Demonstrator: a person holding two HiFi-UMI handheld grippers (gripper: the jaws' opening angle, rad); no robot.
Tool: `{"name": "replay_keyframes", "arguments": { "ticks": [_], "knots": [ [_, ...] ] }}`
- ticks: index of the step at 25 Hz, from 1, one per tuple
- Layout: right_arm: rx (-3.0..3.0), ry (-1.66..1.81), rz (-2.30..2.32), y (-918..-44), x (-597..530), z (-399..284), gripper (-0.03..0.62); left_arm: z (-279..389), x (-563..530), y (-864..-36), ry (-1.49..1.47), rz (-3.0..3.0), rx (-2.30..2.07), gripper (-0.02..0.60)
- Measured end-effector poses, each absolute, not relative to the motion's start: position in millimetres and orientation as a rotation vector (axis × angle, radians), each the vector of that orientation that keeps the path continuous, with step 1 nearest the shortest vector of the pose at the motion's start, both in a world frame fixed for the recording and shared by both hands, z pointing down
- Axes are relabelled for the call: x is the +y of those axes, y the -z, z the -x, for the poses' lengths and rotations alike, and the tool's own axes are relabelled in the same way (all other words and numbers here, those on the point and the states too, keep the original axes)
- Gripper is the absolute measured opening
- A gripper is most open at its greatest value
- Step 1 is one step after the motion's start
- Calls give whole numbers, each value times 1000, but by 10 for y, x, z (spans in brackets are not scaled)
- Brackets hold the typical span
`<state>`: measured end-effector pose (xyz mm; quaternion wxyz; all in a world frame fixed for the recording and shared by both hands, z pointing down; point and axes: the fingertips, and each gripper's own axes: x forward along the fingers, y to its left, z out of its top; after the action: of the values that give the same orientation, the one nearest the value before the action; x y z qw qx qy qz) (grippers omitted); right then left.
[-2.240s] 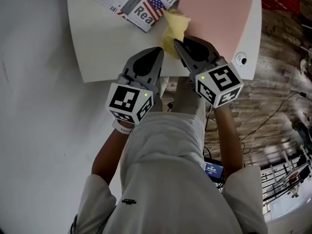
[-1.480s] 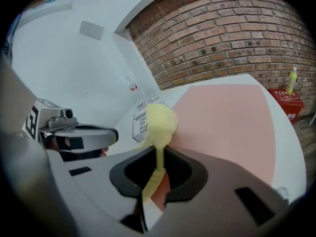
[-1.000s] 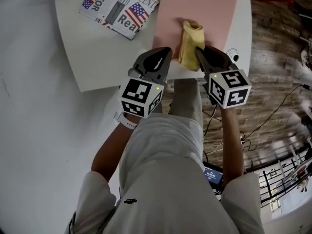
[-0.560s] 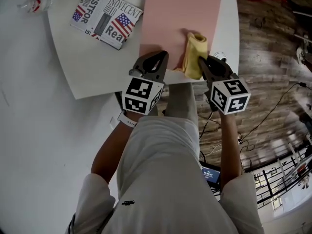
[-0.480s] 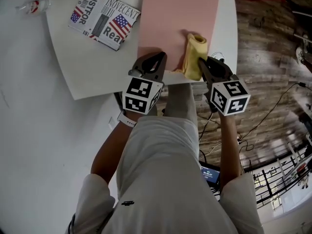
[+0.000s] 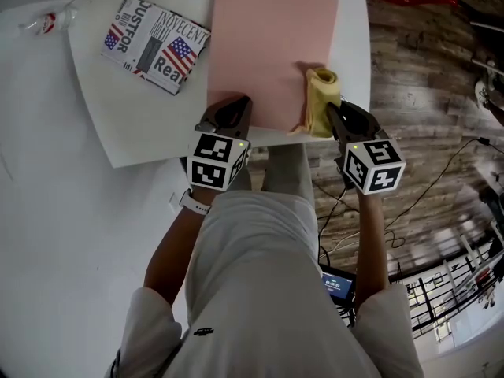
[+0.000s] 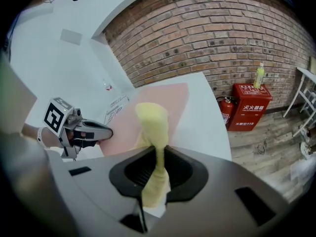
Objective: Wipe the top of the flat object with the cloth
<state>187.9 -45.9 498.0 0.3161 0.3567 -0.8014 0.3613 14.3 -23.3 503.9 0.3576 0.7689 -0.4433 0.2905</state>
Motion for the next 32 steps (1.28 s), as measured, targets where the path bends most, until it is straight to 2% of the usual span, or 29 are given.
{"name": "replay_keyframes", "arguments": {
  "ticks": [7,15,23,27,32],
  "knots": [
    [-2193,-911,-938,-4600,-747,-1875,54,-150,-250,-5066,-720,-1932,-1134,18],
    [-2402,-886,-735,-4070,-960,-1181,52,-166,-248,-5049,-717,-1935,-1168,18],
    [-2460,-897,-356,-4207,-980,-226,51,-169,-245,-5052,-694,-1920,-1173,18],
    [-2457,-902,-228,-4375,-1012,119,51,-144,-254,-5068,-602,-1861,-1154,18],
    [-2454,-960,-171,-4620,-1066,458,49,-155,-258,-5047,-621,-1874,-1174,18]
  ]
}}
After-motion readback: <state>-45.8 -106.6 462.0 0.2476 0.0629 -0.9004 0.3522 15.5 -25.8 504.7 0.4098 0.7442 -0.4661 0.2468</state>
